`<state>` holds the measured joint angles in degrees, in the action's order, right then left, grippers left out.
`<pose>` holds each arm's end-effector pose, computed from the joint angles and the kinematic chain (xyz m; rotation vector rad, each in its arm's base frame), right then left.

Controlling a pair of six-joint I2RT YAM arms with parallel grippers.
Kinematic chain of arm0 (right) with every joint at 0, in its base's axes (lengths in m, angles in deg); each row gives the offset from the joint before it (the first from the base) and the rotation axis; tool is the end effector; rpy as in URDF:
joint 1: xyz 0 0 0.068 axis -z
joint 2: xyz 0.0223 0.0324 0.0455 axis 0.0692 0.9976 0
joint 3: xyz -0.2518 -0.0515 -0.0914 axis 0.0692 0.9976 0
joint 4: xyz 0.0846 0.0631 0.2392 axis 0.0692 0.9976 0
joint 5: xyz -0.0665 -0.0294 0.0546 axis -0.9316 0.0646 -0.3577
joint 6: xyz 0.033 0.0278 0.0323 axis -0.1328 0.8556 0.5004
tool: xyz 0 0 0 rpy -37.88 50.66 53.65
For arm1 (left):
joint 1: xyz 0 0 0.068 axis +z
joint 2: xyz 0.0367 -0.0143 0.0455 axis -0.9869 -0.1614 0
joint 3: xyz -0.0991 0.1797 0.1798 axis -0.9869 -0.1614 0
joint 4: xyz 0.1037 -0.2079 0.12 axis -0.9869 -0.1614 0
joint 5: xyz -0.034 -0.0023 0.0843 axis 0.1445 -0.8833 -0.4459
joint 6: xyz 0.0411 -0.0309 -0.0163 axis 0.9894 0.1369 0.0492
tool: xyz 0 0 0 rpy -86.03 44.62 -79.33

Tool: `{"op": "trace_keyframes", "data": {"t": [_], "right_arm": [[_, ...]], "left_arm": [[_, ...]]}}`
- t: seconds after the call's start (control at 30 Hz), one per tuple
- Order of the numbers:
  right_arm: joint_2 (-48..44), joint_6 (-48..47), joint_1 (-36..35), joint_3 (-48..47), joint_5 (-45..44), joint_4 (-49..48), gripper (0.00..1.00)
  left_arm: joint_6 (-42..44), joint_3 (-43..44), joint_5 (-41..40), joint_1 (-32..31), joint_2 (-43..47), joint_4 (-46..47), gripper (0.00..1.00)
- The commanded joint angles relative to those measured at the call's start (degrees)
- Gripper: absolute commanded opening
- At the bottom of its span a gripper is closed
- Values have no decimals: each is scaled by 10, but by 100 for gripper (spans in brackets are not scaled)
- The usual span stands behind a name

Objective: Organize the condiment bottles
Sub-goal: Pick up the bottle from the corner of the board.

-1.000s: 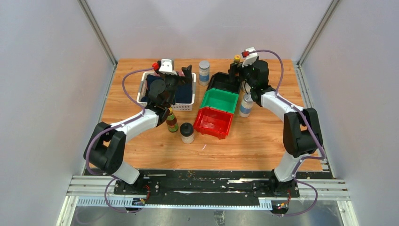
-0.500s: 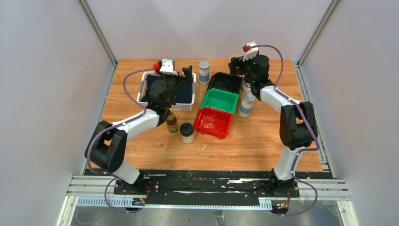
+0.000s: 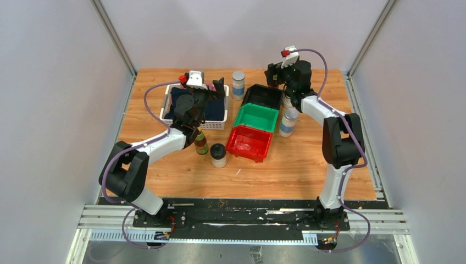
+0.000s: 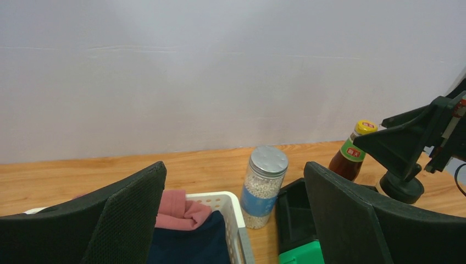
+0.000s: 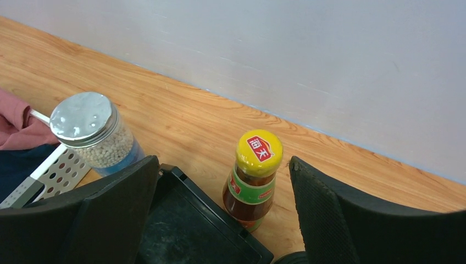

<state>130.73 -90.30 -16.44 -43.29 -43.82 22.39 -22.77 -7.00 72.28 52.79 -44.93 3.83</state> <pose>0.4506 0.1083 0.2937 -0.3925 1.5105 0.3221 0.3099 -0.1542 0.3054 0.0491 1.3164 -0.3182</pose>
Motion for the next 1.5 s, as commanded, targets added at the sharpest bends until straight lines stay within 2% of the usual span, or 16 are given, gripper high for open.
{"op": "trace_keyframes", "data": {"t": [0.0,1.17,1.47], "right_arm": [[22,2,13,-32,7,3,92],[115,37,34,-128,30,21,88],[130,41,34,-145,37,30,81]], "left_arm": [[12,-11,-5,1,-2,25,100],[26,-16,-7,4,-3,33,100],[25,-17,-8,5,-5,34,100]]}}
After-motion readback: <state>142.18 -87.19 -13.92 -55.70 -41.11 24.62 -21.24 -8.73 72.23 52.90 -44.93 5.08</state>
